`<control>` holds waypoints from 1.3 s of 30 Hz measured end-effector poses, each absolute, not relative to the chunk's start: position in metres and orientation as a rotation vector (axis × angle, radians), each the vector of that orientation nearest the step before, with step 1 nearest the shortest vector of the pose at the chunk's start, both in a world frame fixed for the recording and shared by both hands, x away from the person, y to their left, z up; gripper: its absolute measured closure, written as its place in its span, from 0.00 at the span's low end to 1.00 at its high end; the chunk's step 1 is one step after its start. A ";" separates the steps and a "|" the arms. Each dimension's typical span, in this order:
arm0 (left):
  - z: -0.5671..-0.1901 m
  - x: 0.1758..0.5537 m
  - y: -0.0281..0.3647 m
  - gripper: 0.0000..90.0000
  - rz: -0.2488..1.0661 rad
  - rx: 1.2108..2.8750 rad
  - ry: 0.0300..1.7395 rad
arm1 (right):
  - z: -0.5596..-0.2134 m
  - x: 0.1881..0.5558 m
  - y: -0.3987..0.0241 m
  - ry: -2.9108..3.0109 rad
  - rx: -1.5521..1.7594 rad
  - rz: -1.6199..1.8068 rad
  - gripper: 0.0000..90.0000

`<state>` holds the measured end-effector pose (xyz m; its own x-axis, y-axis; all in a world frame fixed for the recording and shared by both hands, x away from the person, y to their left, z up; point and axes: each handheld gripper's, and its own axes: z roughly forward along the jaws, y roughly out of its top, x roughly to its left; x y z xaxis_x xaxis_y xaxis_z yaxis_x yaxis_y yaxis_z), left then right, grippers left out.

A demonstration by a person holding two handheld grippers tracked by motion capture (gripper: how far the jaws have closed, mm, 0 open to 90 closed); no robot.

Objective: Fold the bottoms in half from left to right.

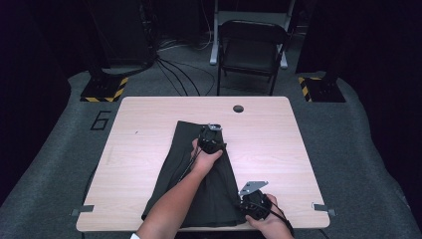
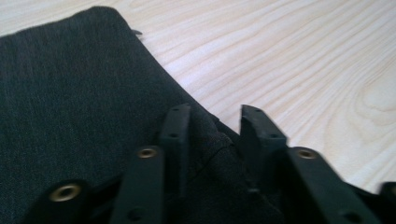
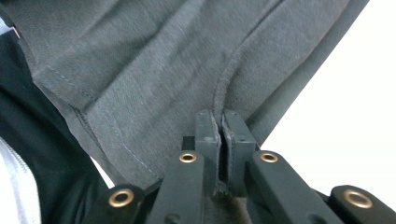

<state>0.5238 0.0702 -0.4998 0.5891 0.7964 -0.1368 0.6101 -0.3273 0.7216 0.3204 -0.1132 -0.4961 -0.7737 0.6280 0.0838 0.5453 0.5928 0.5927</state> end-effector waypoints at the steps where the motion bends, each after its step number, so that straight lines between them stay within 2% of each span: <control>1: -0.497 0.522 0.071 0.63 0.313 2.043 1.111 | -0.497 0.321 -0.114 2.679 1.024 0.941 0.95; 5: -0.478 0.515 0.083 0.58 0.337 1.999 1.074 | -0.497 0.321 -0.116 2.682 0.988 0.868 0.94; 9: -0.456 0.507 0.108 0.57 0.378 1.990 1.037 | -0.496 0.323 -0.118 2.705 0.988 0.853 0.91; 14: -0.439 0.494 0.153 0.56 0.427 1.966 1.032 | -0.481 0.322 -0.125 2.658 1.039 0.967 0.74; 18: -0.434 0.483 0.186 0.55 0.477 1.955 1.070 | -0.467 0.328 -0.121 2.581 1.062 1.070 0.69; 23: -0.436 0.465 0.220 0.54 0.485 1.924 1.099 | -0.456 0.351 -0.105 2.511 1.053 1.111 0.62; 28: -0.444 0.448 0.247 0.54 0.474 1.918 1.119 | -0.463 0.388 -0.089 2.468 1.148 1.126 0.60; 34: -0.459 0.431 0.270 0.53 0.465 1.922 1.128 | -0.480 0.411 -0.072 2.450 1.157 0.977 0.65; 39: -0.476 0.418 0.277 0.53 0.441 1.929 1.137 | -0.490 0.420 -0.065 2.470 1.142 0.932 0.93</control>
